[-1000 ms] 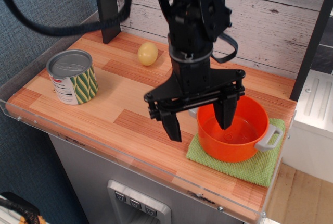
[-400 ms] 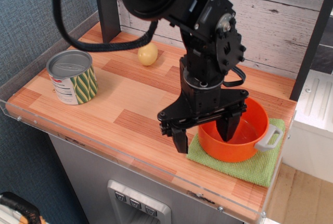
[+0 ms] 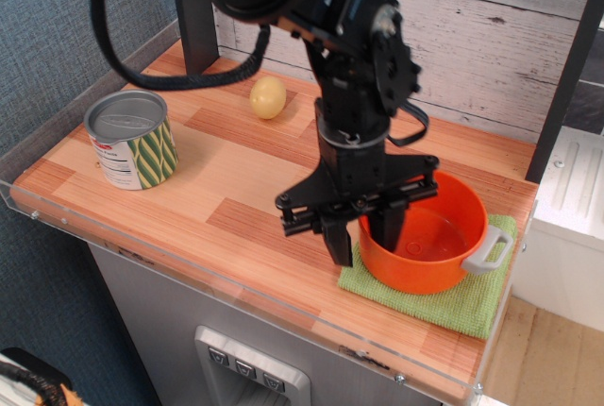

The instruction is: Move the red pot from the top of green cloth to left side,

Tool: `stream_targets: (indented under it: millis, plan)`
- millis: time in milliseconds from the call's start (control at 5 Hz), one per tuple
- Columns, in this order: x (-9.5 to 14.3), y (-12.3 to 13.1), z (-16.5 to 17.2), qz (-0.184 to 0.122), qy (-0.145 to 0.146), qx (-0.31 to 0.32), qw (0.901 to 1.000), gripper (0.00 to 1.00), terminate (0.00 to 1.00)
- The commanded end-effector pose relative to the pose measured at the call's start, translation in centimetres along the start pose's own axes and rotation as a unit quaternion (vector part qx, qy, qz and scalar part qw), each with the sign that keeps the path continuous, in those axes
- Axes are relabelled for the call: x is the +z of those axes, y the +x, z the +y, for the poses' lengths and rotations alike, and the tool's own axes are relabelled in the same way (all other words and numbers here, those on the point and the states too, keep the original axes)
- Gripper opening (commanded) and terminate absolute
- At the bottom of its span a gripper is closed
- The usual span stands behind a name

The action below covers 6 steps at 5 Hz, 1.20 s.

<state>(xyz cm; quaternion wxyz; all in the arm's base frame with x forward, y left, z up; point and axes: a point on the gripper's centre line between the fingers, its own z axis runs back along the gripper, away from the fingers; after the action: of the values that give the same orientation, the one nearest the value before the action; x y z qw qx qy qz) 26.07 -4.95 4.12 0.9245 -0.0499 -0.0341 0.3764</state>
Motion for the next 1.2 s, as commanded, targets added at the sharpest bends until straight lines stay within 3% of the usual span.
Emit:
stream_targets:
  millis: [0,400,600,800,1000]
  plan:
    - [0.7,1.3,-0.8,0.015,-0.066,-0.015,0.9976,0.0,0.0]
    - [4.1,1.7,-0.5,0.013,-0.097,-0.019,0.9951,0.0,0.0]
    - [5.5,2.3,0.9,0.006,-0.052,-0.03,0.9982,0.0,0.0]
    - [6.6,3.7,3.4,0.035,0.039,-0.099,0.9937,0.0,0.0]
    - [7.2,5.1,5.6,0.031,0.058,-0.131,0.9892,0.0,0.0]
